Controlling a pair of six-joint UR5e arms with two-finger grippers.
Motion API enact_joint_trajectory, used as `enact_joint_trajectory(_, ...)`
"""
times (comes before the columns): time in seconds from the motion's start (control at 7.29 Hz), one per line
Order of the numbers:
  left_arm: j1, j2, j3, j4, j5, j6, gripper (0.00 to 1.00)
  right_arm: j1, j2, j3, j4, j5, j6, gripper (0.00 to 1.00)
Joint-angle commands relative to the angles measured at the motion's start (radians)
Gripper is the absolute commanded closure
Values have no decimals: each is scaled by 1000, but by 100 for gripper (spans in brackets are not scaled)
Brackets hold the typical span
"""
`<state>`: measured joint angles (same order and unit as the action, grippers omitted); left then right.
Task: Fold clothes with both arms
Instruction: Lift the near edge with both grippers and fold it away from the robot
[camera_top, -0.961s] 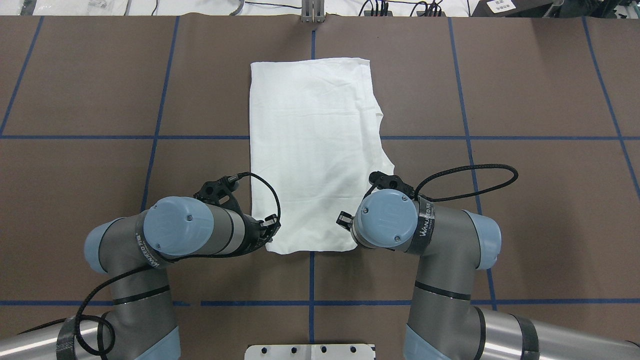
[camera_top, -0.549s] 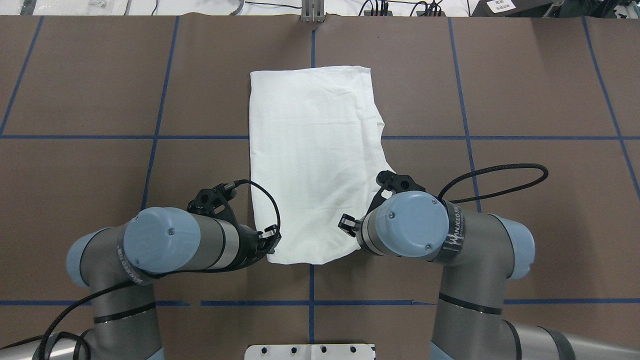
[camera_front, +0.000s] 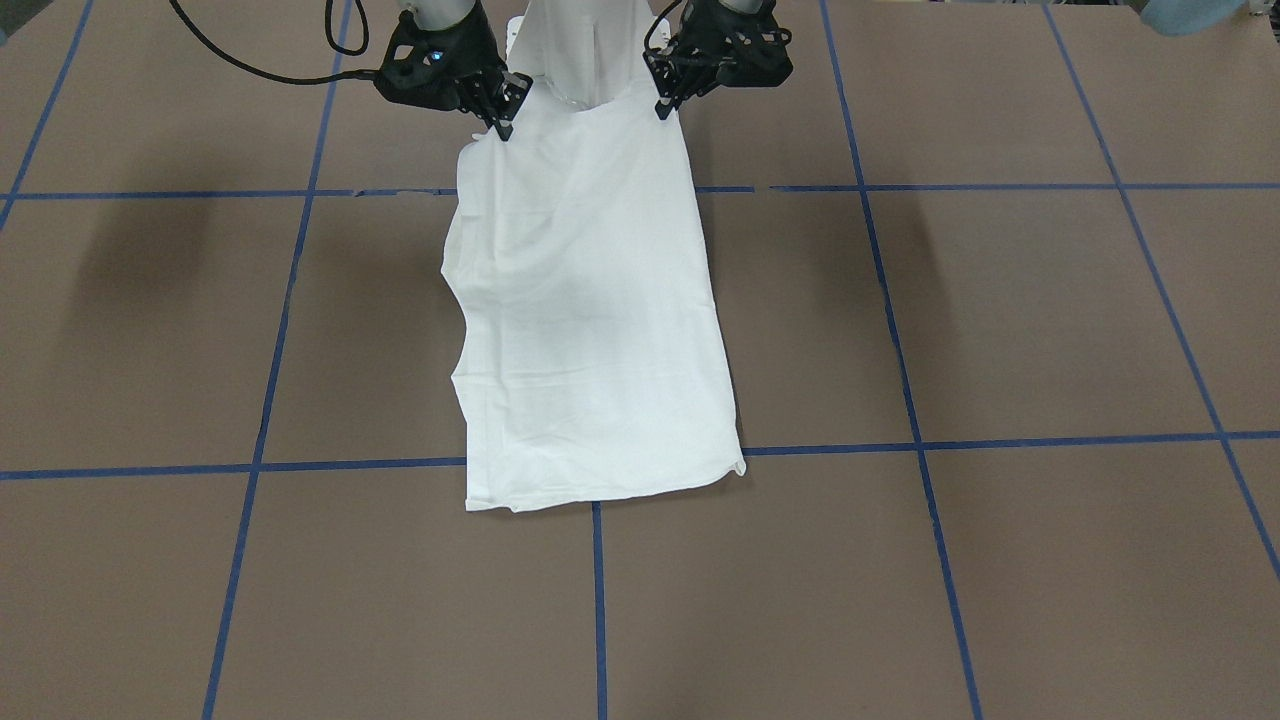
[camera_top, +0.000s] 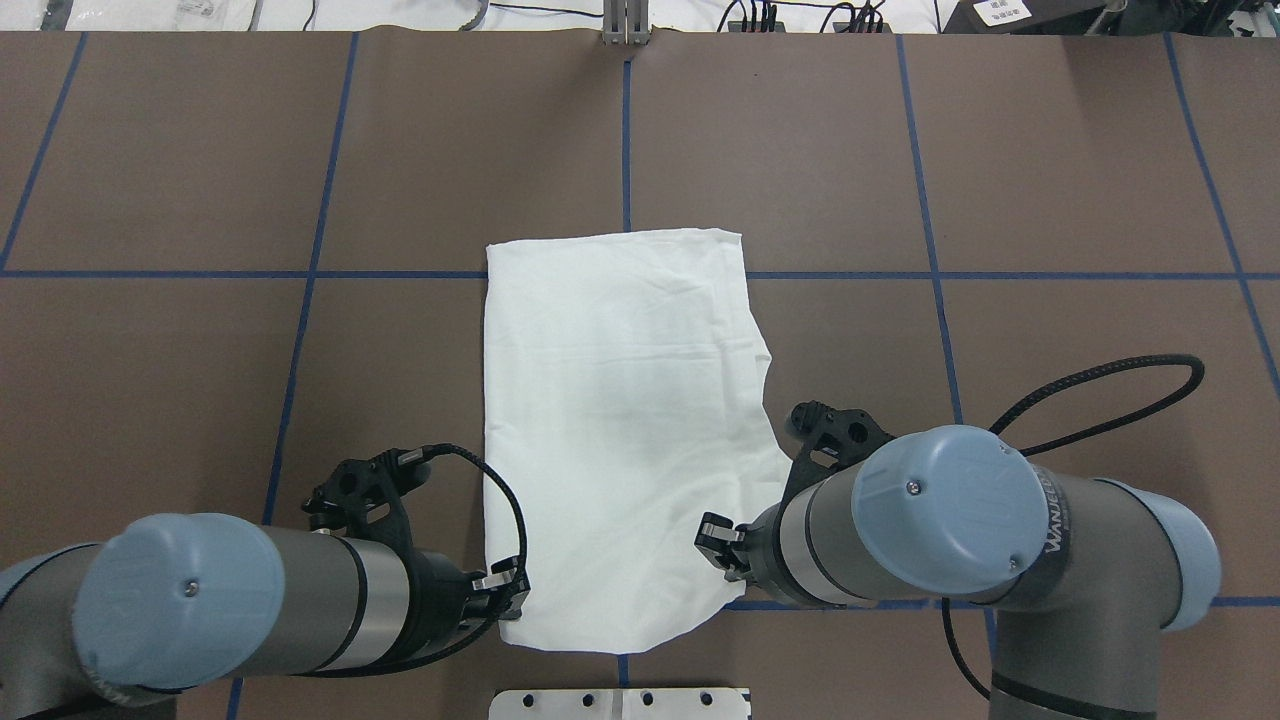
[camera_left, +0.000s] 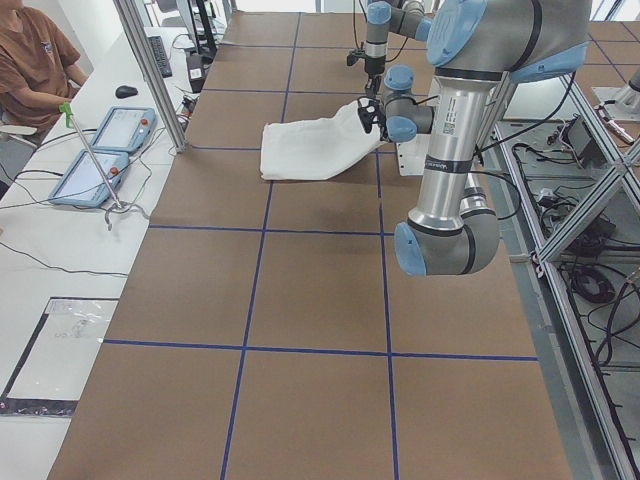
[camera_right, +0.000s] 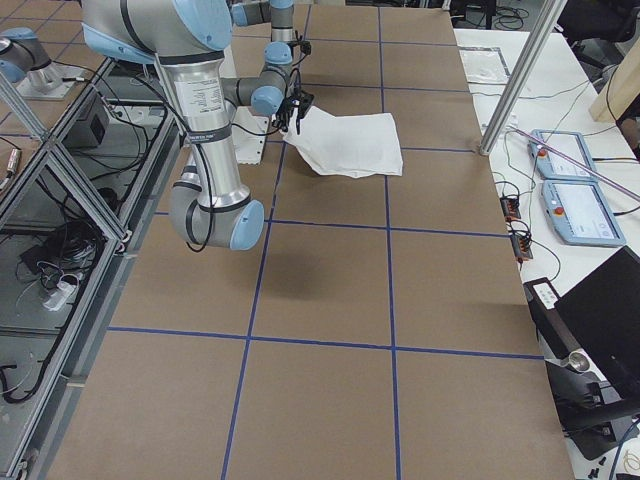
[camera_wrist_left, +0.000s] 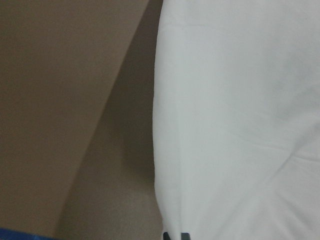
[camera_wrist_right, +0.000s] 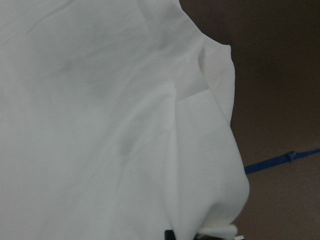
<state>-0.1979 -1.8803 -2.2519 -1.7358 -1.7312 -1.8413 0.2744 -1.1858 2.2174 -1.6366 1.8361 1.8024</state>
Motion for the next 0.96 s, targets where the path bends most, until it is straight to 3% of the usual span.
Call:
enact_joint_trajectory(0.0, -27, -6, -64, 52, -8, 4, 100, 55, 35, 21, -6, 23, -1, 100)
enact_joint_trajectory(0.41, -238, -68, -13, 53, -105, 88, 100, 219, 95, -20, -6, 20, -52, 100)
enact_joint_trajectory(0.69, -311, -160, 153, 42, -110, 91, 100, 287, 208, -210, 1, 22, -105, 100)
enact_joint_trajectory(0.82, -351, -192, 207, 38, -110, 93, 100, 326, 219, -257, 1, 22, -142, 100)
